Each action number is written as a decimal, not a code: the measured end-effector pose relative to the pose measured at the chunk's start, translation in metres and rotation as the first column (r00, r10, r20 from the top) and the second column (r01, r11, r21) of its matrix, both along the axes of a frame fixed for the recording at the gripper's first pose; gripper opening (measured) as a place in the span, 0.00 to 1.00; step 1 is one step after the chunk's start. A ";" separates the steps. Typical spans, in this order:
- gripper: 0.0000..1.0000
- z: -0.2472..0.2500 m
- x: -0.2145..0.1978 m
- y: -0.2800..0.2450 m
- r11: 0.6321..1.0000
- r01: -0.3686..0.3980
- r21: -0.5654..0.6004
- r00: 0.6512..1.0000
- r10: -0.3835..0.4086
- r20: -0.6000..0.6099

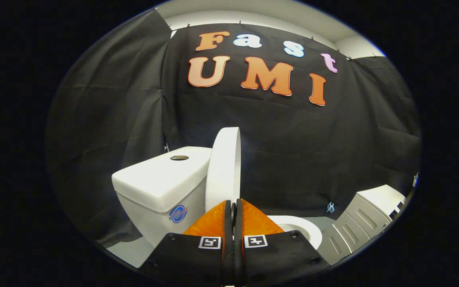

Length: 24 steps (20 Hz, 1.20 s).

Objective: Open the toilet lid.

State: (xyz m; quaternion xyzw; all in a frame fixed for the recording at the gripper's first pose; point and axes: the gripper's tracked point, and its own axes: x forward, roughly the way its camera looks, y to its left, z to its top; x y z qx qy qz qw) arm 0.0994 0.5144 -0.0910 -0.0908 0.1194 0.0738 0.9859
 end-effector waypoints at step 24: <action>0.13 0.028 0.005 0.040 0.997 -0.073 -0.017 0.996 0.074 0.044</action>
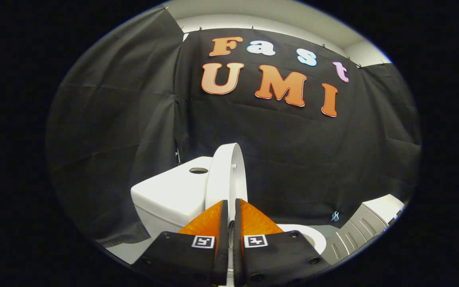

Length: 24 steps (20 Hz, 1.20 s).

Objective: Open the toilet lid.

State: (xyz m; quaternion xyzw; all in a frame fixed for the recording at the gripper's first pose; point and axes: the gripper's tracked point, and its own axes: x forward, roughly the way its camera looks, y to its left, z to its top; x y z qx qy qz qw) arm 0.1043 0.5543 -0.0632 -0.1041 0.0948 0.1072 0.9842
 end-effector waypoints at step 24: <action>0.89 0.127 -0.067 -0.353 0.989 0.075 0.130 0.993 -0.086 0.083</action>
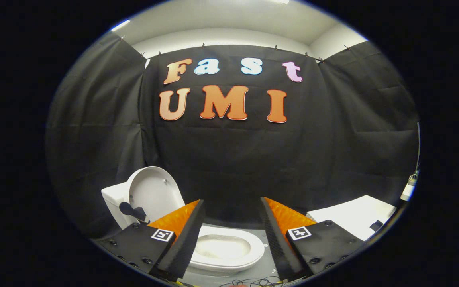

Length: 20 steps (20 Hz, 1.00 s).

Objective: Open the toilet lid.

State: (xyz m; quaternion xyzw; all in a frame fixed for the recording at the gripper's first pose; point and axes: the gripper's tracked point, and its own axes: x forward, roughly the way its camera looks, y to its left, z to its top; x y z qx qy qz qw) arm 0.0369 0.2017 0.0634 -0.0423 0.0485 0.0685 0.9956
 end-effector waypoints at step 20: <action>0.92 -0.043 -0.068 -0.139 0.997 0.071 0.022 0.989 -0.074 0.125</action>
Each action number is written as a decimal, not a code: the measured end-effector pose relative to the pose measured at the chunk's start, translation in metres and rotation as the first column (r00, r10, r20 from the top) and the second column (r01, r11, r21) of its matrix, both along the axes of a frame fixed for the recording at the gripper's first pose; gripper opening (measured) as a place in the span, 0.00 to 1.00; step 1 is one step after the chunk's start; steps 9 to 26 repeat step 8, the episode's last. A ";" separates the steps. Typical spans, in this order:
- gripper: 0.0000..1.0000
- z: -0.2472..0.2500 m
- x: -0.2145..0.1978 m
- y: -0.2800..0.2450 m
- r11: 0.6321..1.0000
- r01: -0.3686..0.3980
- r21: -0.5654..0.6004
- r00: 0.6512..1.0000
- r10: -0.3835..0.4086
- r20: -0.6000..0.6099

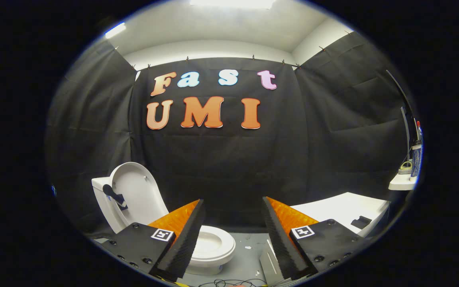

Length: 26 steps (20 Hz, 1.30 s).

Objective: Open the toilet lid.

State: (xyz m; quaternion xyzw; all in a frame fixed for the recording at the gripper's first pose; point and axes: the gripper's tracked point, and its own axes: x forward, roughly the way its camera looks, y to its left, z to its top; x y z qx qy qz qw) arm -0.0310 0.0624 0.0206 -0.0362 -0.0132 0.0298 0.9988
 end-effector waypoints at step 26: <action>0.89 -0.029 0.006 0.000 0.999 -0.024 0.033 0.998 0.026 -0.056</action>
